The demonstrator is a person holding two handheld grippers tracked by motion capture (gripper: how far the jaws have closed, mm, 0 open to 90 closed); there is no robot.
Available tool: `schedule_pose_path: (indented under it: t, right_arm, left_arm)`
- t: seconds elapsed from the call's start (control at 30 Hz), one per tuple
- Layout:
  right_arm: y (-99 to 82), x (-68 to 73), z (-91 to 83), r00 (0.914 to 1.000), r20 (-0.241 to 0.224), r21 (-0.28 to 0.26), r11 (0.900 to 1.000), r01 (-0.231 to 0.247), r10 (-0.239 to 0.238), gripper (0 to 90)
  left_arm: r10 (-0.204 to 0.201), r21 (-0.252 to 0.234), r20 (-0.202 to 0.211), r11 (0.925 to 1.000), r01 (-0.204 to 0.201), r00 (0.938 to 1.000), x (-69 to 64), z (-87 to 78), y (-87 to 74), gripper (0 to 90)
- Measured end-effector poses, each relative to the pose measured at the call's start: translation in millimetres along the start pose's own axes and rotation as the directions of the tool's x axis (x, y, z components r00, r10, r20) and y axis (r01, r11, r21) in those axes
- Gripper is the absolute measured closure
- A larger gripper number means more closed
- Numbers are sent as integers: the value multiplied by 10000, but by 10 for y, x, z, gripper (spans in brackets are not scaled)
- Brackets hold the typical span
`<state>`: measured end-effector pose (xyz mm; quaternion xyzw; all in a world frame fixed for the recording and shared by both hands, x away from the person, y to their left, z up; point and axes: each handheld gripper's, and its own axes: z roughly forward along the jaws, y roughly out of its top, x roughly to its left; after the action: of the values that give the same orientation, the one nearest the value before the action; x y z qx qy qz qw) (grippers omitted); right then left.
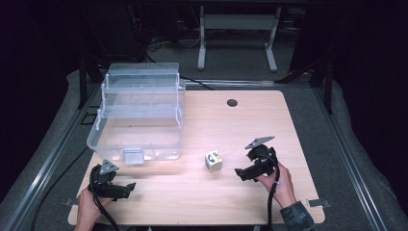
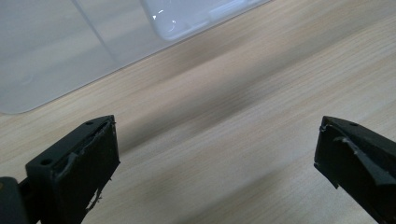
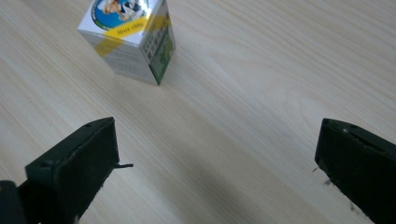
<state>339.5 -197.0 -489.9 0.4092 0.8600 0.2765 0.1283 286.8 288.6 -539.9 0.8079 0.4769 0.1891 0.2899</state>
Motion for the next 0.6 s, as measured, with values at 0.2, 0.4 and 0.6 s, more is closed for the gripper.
schedule_pose_path:
  t: [0.2,0.4,0.6]
  right_arm:
    - [131,92,81,9986,-487,176,9996,230,-221,0]
    - [240,179,176,9979,-544,513,9979,384,-356,0]
    - [402,281,279,9959,-711,838,9946,619,-559,0]
  left_arm:
    - [58,83,44,9999,-58,10000,-3,8,-6,0]
    - [-30,104,65,9999,29,10000,0,12,-7,0]
    - [-85,72,36,9999,85,10000,-2,10,-8,0]
